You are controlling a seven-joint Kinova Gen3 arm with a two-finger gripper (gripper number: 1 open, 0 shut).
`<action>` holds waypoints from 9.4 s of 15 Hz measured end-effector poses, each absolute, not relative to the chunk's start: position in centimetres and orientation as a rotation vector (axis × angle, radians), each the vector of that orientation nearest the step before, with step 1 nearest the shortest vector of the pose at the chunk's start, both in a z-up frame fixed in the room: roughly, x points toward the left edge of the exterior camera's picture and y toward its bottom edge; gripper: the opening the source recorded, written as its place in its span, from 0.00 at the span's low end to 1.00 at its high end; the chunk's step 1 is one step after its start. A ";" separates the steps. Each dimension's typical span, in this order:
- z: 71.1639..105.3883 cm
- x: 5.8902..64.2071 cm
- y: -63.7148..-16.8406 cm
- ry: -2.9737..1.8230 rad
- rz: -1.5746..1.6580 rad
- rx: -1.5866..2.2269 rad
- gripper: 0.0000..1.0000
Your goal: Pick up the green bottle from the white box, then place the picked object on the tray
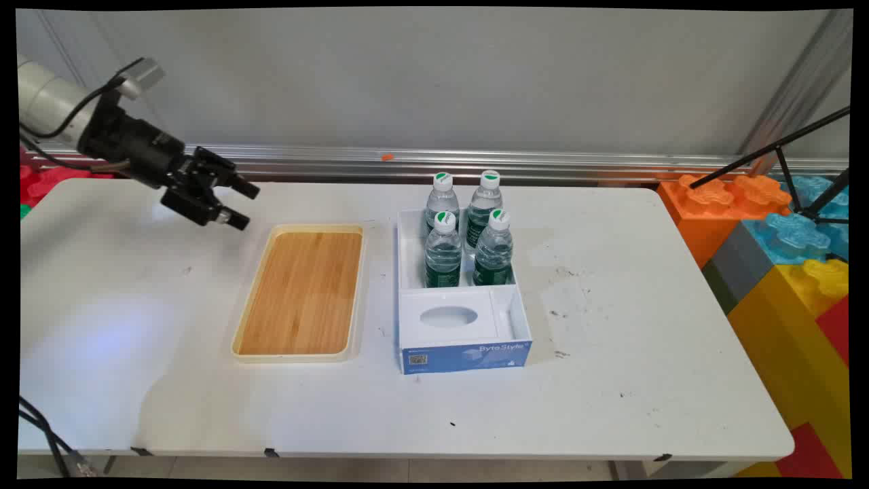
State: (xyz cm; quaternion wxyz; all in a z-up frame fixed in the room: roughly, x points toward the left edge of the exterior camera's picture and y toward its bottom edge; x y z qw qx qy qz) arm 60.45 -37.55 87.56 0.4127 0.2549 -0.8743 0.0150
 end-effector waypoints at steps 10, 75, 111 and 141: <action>86.1 54.2 -38.6 -2.112 0.053 0.645 1.00; 72.1 35.2 -45.0 -1.996 0.116 0.678 0.00; 92.1 44.6 -41.9 -1.998 0.068 0.642 0.00; 83.0 55.7 -33.6 -2.236 -0.053 0.710 0.00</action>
